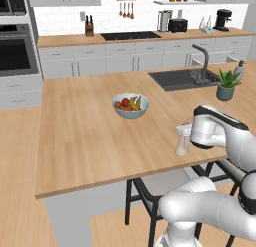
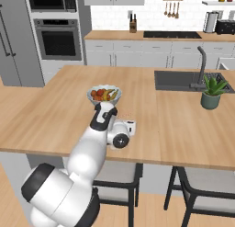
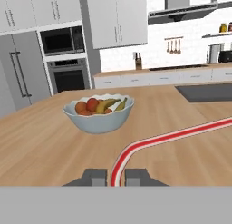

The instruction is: Take a straw from the drawer in front and place it inside the glass cup on the dining counter.

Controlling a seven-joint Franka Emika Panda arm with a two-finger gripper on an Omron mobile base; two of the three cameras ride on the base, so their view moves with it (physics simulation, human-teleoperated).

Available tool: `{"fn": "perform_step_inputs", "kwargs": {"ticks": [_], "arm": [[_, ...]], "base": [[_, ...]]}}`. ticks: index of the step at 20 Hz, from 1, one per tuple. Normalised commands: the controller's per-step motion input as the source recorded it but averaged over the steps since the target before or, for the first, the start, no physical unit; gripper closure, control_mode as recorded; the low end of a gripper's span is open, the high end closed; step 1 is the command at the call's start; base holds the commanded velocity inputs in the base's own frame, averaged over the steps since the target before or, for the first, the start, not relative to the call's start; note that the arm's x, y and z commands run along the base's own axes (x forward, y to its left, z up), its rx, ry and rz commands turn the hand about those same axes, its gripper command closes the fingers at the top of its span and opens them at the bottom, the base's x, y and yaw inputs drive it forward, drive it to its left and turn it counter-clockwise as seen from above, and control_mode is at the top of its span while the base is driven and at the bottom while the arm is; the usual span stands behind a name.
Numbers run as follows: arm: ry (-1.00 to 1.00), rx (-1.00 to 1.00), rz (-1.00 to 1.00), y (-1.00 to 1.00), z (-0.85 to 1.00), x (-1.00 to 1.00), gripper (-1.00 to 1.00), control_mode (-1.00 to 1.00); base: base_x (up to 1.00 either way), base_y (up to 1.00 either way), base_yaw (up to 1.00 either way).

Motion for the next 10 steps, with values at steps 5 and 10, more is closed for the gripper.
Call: {"fn": "perform_step_inputs", "kwargs": {"ticks": [5, 10], "arm": [[0.06, 0.00, 0.00, 0.00, -0.03, 0.00, -1.00, -1.00], [0.09, -0.02, 0.00, 0.07, 0.00, 0.00, -1.00, -1.00]], "base": [[0.00, 0.00, 0.00], [0.00, 0.00, 0.00]]}}
